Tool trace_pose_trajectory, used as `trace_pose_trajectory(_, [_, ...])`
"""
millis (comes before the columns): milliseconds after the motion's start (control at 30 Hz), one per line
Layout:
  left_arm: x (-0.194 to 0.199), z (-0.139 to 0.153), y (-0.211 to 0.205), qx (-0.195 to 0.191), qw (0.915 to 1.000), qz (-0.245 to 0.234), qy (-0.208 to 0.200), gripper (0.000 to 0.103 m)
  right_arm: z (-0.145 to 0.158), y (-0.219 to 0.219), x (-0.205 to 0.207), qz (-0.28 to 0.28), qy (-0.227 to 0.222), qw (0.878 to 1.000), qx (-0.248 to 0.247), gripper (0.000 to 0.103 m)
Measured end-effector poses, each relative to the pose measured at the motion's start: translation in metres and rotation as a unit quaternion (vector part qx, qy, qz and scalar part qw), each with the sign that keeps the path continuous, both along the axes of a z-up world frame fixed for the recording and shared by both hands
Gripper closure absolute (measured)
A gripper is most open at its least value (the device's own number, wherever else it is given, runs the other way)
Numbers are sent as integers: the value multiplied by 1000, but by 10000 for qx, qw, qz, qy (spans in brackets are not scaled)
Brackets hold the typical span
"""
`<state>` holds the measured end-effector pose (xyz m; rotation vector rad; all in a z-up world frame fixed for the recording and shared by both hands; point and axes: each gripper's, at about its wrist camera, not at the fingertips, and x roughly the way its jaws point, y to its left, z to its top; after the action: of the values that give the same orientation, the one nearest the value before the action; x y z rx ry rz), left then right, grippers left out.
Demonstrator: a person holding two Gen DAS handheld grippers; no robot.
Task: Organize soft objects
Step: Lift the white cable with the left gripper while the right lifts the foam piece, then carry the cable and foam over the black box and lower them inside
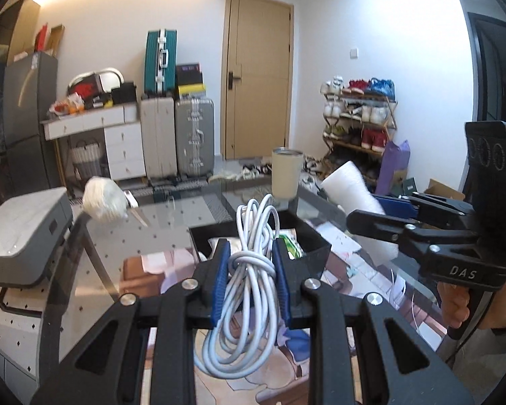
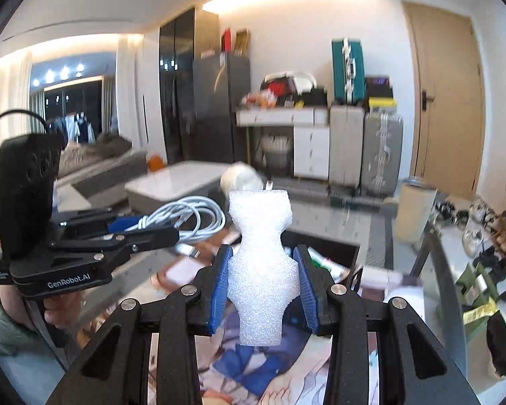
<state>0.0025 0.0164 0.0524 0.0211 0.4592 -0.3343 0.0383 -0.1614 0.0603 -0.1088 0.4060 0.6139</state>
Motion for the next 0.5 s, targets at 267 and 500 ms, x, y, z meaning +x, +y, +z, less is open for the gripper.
trace_pose_trajectory(267, [-4,7,7,-28,9995,88,-318,79,8,2,-17,19,-418,9991,44,65])
trace_pose_trajectory(500, [-5,8,6,-13,9994,82,-344,79,8,2,-17,50,-382,9992,73,65])
